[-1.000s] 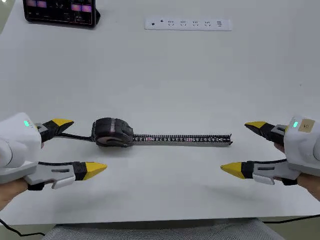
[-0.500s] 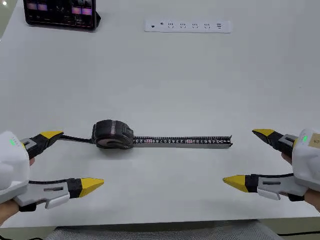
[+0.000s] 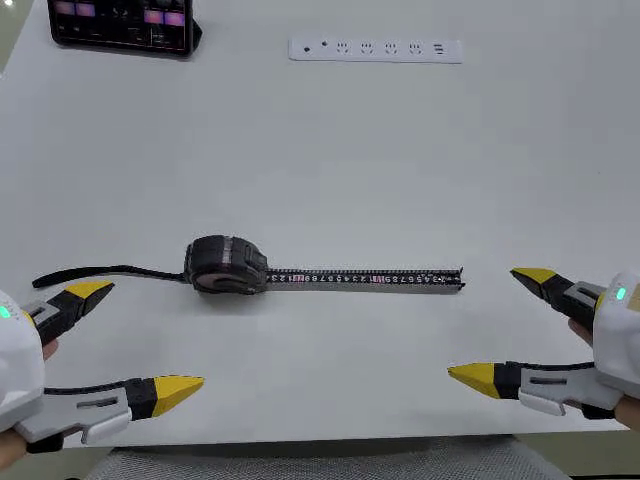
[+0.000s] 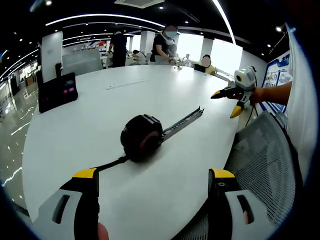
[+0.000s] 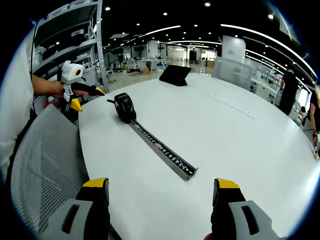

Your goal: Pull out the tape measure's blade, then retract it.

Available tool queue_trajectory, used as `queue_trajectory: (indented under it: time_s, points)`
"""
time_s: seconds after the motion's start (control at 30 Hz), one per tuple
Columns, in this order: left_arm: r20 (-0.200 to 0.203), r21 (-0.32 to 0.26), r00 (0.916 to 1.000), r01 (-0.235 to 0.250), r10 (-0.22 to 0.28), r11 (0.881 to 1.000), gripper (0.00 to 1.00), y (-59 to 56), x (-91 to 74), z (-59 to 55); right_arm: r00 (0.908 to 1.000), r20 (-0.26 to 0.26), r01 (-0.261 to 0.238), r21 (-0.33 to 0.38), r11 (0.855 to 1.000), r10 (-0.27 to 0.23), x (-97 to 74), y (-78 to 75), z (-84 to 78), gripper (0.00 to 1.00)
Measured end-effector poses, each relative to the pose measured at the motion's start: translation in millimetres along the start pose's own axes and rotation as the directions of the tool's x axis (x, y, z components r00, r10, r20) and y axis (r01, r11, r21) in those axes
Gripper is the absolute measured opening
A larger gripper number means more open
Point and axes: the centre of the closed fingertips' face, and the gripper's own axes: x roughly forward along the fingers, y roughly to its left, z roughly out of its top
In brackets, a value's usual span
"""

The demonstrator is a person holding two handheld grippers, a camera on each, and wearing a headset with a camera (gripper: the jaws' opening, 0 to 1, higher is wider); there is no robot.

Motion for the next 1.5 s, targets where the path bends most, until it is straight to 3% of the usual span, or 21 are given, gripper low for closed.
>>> queue_trajectory:
  time_s: [0.33, 1.5]
  points:
    - [-0.005, -0.018, 1.0000, 0.003, -0.003, 1.000, 0.88, -3.8, -0.2, -7.8, 1.0000, 0.003, 0.004, 0.009, 1.000, -0.004, -0.2, 3.3, -3.8, 0.86]
    - [-0.007, -0.022, 0.9999, 0.012, -0.012, 1.000, 0.92, -9.1, 0.3, -6.7, 1.0000, 0.001, -0.006, 0.008, 1.000, 0.006, -2.4, 9.4, -5.1, 0.89]
